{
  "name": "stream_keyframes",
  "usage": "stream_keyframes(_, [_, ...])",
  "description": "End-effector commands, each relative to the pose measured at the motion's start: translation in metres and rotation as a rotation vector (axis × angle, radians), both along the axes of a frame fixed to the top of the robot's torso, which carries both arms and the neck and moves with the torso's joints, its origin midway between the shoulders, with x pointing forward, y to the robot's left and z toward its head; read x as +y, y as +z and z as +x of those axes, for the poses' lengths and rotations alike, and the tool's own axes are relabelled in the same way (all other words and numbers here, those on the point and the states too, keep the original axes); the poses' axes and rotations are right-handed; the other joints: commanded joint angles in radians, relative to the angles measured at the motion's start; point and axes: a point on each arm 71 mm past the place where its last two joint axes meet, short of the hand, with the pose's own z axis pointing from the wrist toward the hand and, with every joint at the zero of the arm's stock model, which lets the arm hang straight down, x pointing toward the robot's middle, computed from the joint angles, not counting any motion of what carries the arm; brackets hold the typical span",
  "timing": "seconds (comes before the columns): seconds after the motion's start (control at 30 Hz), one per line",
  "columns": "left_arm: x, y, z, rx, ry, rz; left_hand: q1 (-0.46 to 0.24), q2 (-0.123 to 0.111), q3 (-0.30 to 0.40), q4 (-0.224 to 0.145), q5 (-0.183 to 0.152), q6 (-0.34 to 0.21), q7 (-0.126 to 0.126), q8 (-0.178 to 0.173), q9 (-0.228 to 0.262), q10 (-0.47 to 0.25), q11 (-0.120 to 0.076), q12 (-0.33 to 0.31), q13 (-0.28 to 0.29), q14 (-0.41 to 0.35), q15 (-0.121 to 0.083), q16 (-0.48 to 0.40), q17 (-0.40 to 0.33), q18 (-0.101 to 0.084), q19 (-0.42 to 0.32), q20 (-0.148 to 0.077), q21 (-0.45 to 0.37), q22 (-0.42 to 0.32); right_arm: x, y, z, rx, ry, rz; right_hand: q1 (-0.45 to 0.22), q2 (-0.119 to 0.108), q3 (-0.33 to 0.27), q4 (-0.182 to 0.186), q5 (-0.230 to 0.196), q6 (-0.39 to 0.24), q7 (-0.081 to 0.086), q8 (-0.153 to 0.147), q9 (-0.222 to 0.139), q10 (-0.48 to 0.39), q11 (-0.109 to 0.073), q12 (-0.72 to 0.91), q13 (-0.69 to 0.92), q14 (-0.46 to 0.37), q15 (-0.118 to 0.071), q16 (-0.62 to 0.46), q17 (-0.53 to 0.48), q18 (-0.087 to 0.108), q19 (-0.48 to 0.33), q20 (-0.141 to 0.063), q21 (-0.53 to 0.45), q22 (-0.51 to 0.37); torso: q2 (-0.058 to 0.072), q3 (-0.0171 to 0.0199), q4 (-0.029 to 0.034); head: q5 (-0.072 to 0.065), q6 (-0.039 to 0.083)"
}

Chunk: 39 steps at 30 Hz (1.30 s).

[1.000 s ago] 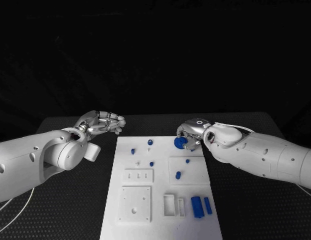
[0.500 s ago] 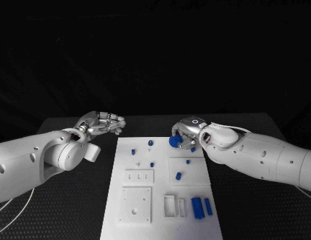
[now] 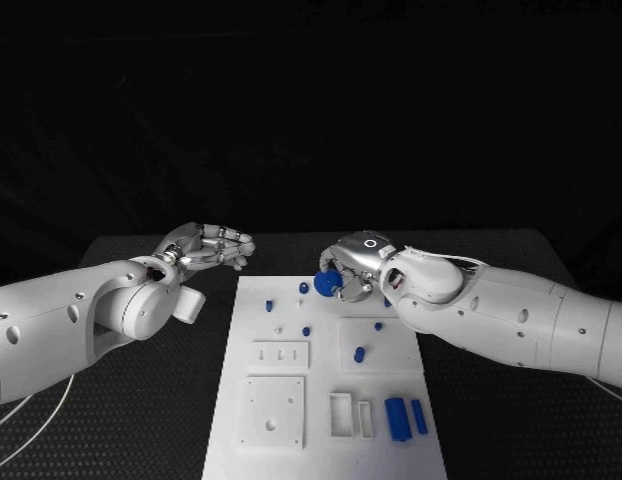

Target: Assemble the parts on the task board

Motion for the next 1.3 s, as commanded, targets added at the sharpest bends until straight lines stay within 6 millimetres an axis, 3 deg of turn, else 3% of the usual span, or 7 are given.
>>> stream_keyframes(0.03, [-0.002, 0.001, 0.0, -0.005, -0.015, -0.004, -0.001, 0.007, -0.006, 0.0, -0.006, -0.001, 0.002, -0.003, -0.001, 0.005, 0.005, -0.004, -0.001, -0.002, 0.005, -0.005, 0.001, 0.019, -0.007, 0.003, 0.007, 0.017, 0.01, 0.001, -0.003, -0.031, 0.014, -0.025, -0.003, -0.012, 0.002, 0.007, -0.002, 0.121, 0.0, -0.006, -0.001, 0.004, -0.001, -0.003, -0.002, 0.005, -0.003, 0.004, -0.002, 0.016, 0.009, -0.001, 0.004, 0.008, 0.001, 0.0001, 0.0016, 0.002, 0.002])
stream_keyframes(0.33, [-0.003, 0.001, 0.0, -0.004, -0.017, -0.004, -0.002, 0.007, -0.006, 0.001, -0.006, -0.002, 0.002, -0.003, -0.002, 0.005, 0.005, -0.004, -0.001, -0.002, 0.005, -0.005, 0.001, 0.019, -0.007, 0.003, 0.007, 0.017, 0.033, -0.004, -0.007, -0.02, 0.05, -0.034, -0.004, -0.013, 0.002, 0.01, -0.001, 0.12, 0.0, -0.008, -0.001, 0.004, -0.001, -0.004, -0.002, 0.004, -0.002, 0.003, -0.002, 0.016, 0.009, -0.001, 0.003, 0.007, 0.003, -0.0014, 0.0045, 0.01, 0.002])
stream_keyframes(0.6, [-0.003, 0.001, 0.0, -0.003, -0.017, -0.004, -0.003, 0.007, -0.006, 0.001, -0.006, -0.002, 0.003, -0.003, -0.002, 0.004, 0.006, -0.005, -0.001, -0.002, 0.005, -0.005, 0.002, 0.019, -0.007, 0.003, 0.007, 0.017, 0.046, -0.017, -0.007, -0.002, 0.065, -0.059, -0.005, -0.014, 0.002, 0.012, 0.002, 0.117, 0.001, -0.01, -0.001, 0.002, 0.0, -0.006, -0.003, 0.004, -0.002, 0.001, -0.003, 0.016, 0.008, -0.001, 0.002, 0.007, 0.003, 0.0, 0.0069, 0.015, -0.002])
stream_keyframes(0.67, [-0.003, 0.001, 0.0, -0.003, -0.017, -0.004, -0.003, 0.007, -0.006, 0.001, -0.006, -0.003, 0.003, -0.003, -0.002, 0.004, 0.006, -0.005, -0.001, -0.002, 0.005, -0.006, 0.002, 0.019, -0.007, 0.003, 0.007, 0.017, 0.047, -0.019, -0.006, 0.0, 0.07, -0.061, -0.005, -0.014, 0.001, 0.012, 0.002, 0.116, 0.001, -0.011, -0.001, 0.002, 0.0, -0.006, -0.003, 0.003, -0.002, 0.001, -0.003, 0.016, 0.008, -0.001, 0.002, 0.007, 0.003, -0.0011, 0.0102, 0.014, -0.003])
stream_keyframes(1.07, [-0.005, 0.001, 0.0, -0.003, -0.02, -0.004, -0.004, 0.008, -0.006, 0.0, -0.006, -0.003, 0.003, -0.004, -0.002, 0.004, 0.006, -0.005, -0.001, -0.002, 0.005, -0.006, 0.002, 0.019, -0.007, 0.003, 0.007, 0.017, 0.053, -0.024, -0.003, 0.004, 0.07, -0.074, -0.006, -0.014, 0.0, 0.012, 0.004, 0.112, 0.003, -0.014, -0.001, -0.001, 0.001, -0.008, -0.004, 0.001, -0.001, -0.001, -0.004, 0.016, 0.005, -0.001, -0.001, 0.006, 0.003, -0.0006, 0.0053, 0.02, -0.004])
stream_keyframes(1.3, [-0.006, 0.001, 0.0, -0.003, -0.022, -0.005, -0.004, 0.008, -0.006, 0.0, -0.005, -0.003, 0.003, -0.003, -0.002, 0.004, 0.006, -0.005, -0.001, -0.002, 0.005, -0.006, 0.002, 0.019, -0.007, 0.003, 0.007, 0.017, 0.059, -0.024, -0.004, 0.007, 0.079, -0.076, -0.005, -0.014, 0.0, 0.012, 0.005, 0.112, 0.003, -0.014, -0.001, -0.001, 0.002, -0.009, -0.004, 0.001, -0.001, -0.002, -0.004, 0.016, 0.005, -0.001, -0.002, 0.006, 0.003, -0.0001, 0.006, 0.022, -0.004])
